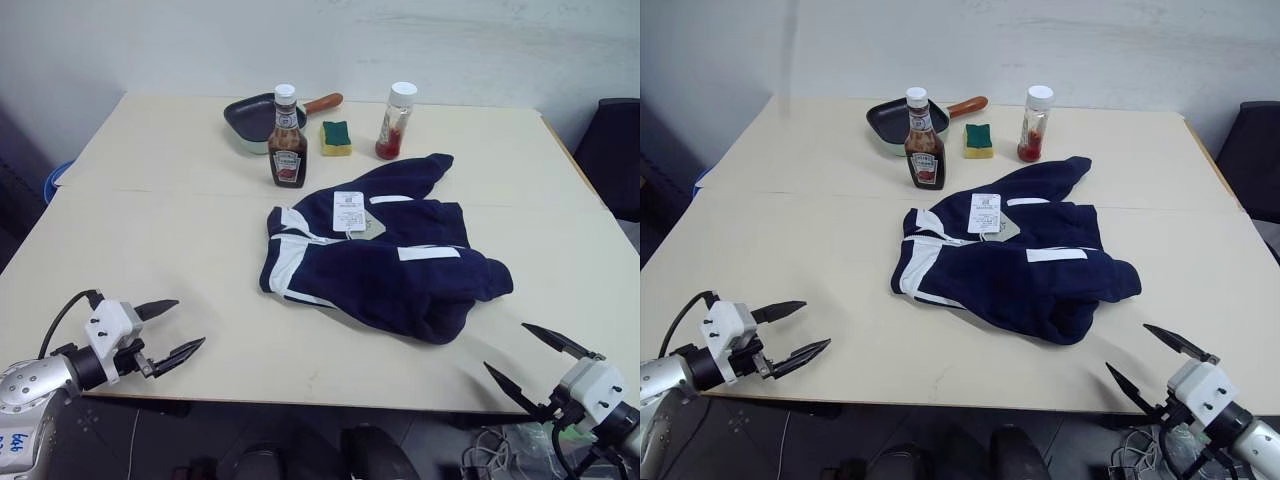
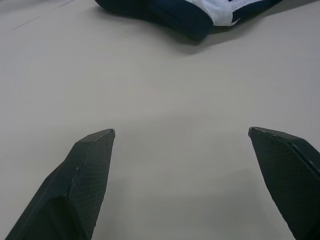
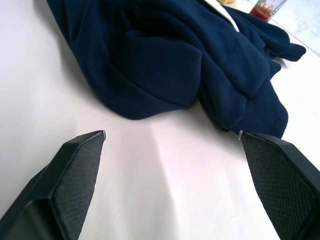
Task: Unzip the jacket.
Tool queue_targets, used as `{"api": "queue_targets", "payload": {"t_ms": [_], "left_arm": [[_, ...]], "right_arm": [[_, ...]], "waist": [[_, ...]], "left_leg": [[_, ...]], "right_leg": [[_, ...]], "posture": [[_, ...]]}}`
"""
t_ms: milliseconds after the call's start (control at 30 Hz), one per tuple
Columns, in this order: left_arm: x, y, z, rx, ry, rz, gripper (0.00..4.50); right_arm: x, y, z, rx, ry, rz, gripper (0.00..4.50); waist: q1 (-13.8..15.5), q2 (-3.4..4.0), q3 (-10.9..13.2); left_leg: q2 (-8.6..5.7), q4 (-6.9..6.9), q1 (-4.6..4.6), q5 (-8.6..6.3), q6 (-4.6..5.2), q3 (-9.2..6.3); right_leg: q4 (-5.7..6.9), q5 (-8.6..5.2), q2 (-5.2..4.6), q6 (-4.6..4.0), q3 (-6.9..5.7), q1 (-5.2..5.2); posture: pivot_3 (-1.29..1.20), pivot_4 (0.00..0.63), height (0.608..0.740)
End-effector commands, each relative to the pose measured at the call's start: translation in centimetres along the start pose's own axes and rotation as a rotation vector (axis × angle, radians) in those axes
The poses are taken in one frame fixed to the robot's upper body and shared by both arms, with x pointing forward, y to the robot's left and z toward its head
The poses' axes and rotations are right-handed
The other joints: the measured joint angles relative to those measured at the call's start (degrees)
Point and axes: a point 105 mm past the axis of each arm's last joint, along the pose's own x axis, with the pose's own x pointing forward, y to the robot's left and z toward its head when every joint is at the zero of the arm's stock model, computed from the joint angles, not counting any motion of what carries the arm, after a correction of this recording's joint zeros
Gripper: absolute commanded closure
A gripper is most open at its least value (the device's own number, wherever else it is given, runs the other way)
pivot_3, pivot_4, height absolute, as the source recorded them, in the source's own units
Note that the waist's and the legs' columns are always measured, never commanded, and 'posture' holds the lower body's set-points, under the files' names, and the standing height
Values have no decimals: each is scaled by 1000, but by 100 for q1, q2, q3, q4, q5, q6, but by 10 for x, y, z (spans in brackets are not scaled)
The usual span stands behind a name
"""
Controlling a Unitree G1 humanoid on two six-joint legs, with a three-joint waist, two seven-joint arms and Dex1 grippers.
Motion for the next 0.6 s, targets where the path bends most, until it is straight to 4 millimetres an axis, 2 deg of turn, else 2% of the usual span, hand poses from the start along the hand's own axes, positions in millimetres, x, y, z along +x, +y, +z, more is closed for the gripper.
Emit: {"api": "queue_targets", "payload": {"t_ms": [33,200,267,333,467,600], "left_arm": [[-1,1,10,60,-2,-22,0],[-5,-1,6,-82,18,-69,0],[-7,5,15,-194,-38,-63,0],[-9,8,20,-185,-45,-65,0],[-13,-2,18,-149,-9,-161,0],[-12,2,29,-15,-55,-138,0]], "right_arm": [[-6,-7,8,-40,-23,-18,18],[-9,-7,8,-40,-23,-27,18],[-9,-7,8,-41,-24,-31,18],[-10,-6,9,-40,-25,-35,18],[-13,-10,12,-40,-39,-87,18],[-14,-8,15,-24,-47,-78,18]], "waist": [[0,0,0],[-3,0,0],[-2,0,0],[-2,0,0],[-2,1,0],[-1,1,0]], "left_leg": [[0,0,0,0,0,0],[0,0,0,0,0,0],[0,0,0,0,0,0],[0,0,0,0,0,-2],[0,0,0,1,-2,-2],[0,0,0,1,-2,-1]], "right_leg": [[0,0,0,0,0,0],[0,0,0,0,0,0],[1,0,-1,0,0,0],[2,0,-1,0,0,0],[1,0,-1,0,-1,0],[0,0,-1,-1,-1,0]], "posture": [[0,150,740],[0,150,740],[0,150,740],[0,150,740],[0,150,740],[0,150,740]]}}
